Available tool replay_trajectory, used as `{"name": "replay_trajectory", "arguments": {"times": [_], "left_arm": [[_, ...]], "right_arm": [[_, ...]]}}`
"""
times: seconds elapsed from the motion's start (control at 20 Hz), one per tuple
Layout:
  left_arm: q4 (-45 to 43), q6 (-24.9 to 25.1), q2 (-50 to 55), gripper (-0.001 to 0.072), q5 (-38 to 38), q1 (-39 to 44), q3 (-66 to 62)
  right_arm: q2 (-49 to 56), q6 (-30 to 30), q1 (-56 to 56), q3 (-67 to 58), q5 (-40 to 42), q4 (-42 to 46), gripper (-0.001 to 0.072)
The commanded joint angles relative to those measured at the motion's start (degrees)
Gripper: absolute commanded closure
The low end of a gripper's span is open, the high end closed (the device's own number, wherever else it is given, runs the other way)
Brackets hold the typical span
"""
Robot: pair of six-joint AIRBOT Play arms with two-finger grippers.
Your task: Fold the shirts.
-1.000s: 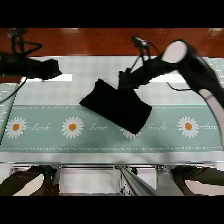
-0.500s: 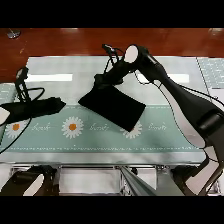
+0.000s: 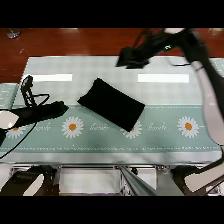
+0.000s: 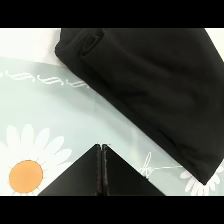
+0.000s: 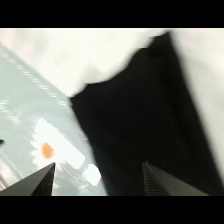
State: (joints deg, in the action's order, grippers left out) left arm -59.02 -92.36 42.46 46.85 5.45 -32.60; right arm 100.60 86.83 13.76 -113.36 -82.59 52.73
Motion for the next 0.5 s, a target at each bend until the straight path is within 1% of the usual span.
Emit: {"name": "replay_trajectory", "arguments": {"times": [0.0, 0.1, 0.15, 0.2, 0.25, 0.35, 0.4, 0.45], "left_arm": [[0.2, 0.1, 0.1, 0.0689, -0.2, 0.0, 0.2], [0.2, 0.1, 0.1, 0.0689, -0.2, 0.0, 0.2], [0.2, 0.1, 0.1, 0.0689, 0.0, 0.1, 0.2], [0.2, 0.1, 0.1, 0.0689, 0.1, 0.1, 0.2], [0.3, 0.1, 0.1, 0.0689, 0.2, 0.1, 0.2], [1.7, 0.1, 0.1, 0.0689, -0.2, 0.3, 0.2], [1.7, 0.2, 0.1, 0.0689, -0.5, 1.0, 0.2], [1.6, 0.2, 0.1, 0.0689, -0.9, 1.6, 0.2]], "right_arm": [[-14.1, -1.4, -11.7, 12.1, -4.4, 8.1, 0.0084], [-26.2, -2.6, -16.8, 35.2, 9.1, 2.5, 0.0084], [-32.3, -2.4, -18.2, 48.6, 17.1, -1.1, 0.0084], [-37.5, -1.5, -18.8, 61.2, 24.3, -5.0, 0.0084], [-40.9, -0.6, -18.8, 70.8, 29.3, -8.7, 0.0084], [-43.0, -0.8, -17.6, 83.8, 33.3, -15.8, 0.0085], [-42.5, -2.0, -15.7, 86.9, 34.3, -16.9, 0.0085], [-41.4, -2.5, -13.4, 87.7, 34.4, -16.2, 0.0085]]}}
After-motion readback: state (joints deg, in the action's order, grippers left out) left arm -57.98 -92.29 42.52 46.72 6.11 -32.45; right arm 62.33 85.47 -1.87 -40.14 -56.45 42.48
